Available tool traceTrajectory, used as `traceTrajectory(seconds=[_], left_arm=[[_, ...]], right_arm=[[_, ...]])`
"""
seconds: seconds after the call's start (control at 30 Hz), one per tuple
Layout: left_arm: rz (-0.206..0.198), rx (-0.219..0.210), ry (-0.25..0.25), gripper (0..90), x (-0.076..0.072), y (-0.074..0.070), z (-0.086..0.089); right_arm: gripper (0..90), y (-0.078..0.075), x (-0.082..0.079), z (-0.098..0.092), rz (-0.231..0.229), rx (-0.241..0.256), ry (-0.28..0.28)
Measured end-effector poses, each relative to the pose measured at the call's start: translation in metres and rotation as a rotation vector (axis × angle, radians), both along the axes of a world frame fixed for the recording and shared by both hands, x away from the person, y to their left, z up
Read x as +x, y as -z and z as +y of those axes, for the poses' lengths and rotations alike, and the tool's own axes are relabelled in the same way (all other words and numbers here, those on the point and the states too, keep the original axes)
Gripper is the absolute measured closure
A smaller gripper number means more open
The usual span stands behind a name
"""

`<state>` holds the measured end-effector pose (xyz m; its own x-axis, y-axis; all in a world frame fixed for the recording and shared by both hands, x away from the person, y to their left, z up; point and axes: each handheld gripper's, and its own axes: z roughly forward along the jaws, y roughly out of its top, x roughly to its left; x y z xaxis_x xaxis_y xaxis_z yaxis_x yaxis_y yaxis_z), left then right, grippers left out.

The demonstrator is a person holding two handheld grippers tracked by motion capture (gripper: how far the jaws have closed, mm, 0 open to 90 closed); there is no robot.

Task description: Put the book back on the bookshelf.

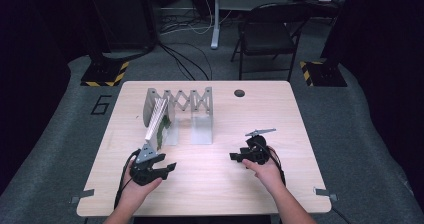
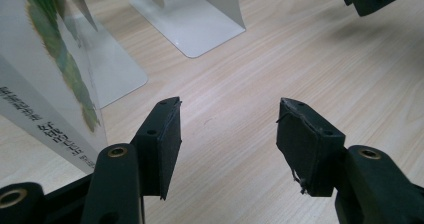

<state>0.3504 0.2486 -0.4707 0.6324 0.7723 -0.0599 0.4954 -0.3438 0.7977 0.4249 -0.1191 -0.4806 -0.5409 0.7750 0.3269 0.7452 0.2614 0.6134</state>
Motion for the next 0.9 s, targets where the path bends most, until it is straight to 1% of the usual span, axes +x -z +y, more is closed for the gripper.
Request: traceTrajectory(seconds=[0.07, 0.1, 0.27, 0.4, 0.47, 0.5, 0.53, 0.57, 0.63, 0.73, 0.77, 0.8, 0.83, 0.87, 0.9], left_arm=[[0.002, 0.010, 0.006, 43.3, 0.001, 0.004, -0.002], [0.010, 0.008, 0.011, 43.3, 0.001, 0.006, -0.002], [0.022, 0.032, 0.038, 43.2, 0.002, 0.013, -0.009], [0.029, 0.046, 0.055, 42.6, 0.003, 0.018, -0.016], [0.039, 0.042, 0.065, 42.1, 0.003, 0.020, -0.018], [0.040, 0.044, 0.069, 42.0, 0.003, 0.021, -0.019], [0.034, 0.042, 0.064, 41.9, 0.003, 0.022, -0.020], [0.045, 0.047, 0.073, 41.8, 0.003, 0.021, -0.020], [0.046, 0.046, 0.077, 41.8, 0.003, 0.022, -0.021], [0.061, 0.034, 0.074, 41.8, 0.003, 0.024, -0.022], [0.054, 0.035, 0.073, 41.8, 0.003, 0.025, -0.023], [0.054, 0.035, 0.073, 41.8, 0.003, 0.025, -0.023], [0.059, 0.049, 0.087, 41.8, 0.003, 0.025, -0.023], [0.060, 0.048, 0.084, 41.9, 0.003, 0.026, -0.025], [0.058, 0.057, 0.094, 41.8, 0.003, 0.026, -0.024]], right_arm=[[42.2, 0.000, 0.000, 0.000, 0.004, 0.000, 0.002], [42.2, 0.001, 0.000, 0.000, -0.011, 0.003, -0.001], [42.2, 0.002, 0.000, 0.000, -0.016, -0.003, -0.004], [42.2, 0.002, 0.000, 0.002, 0.000, -0.005, -0.003], [42.1, 0.003, 0.000, 0.002, -0.008, -0.007, -0.009], [42.1, 0.003, 0.000, 0.002, -0.012, -0.008, -0.011], [42.1, 0.003, 0.000, 0.002, -0.015, -0.010, -0.014], [42.1, 0.004, 0.000, 0.002, -0.017, -0.011, -0.016], [42.1, 0.004, 0.000, 0.002, -0.016, -0.011, -0.015], [42.1, 0.004, 0.000, 0.002, -0.014, -0.009, -0.010], [42.1, 0.003, 0.000, 0.002, 0.002, -0.011, -0.007], [42.1, 0.003, 0.000, 0.002, 0.002, -0.011, -0.007], [42.1, 0.004, 0.000, 0.002, -0.001, -0.011, -0.009], [42.1, 0.004, 0.000, 0.002, 0.000, -0.011, -0.009], [42.1, 0.004, 0.000, 0.002, 0.003, -0.010, -0.009]])
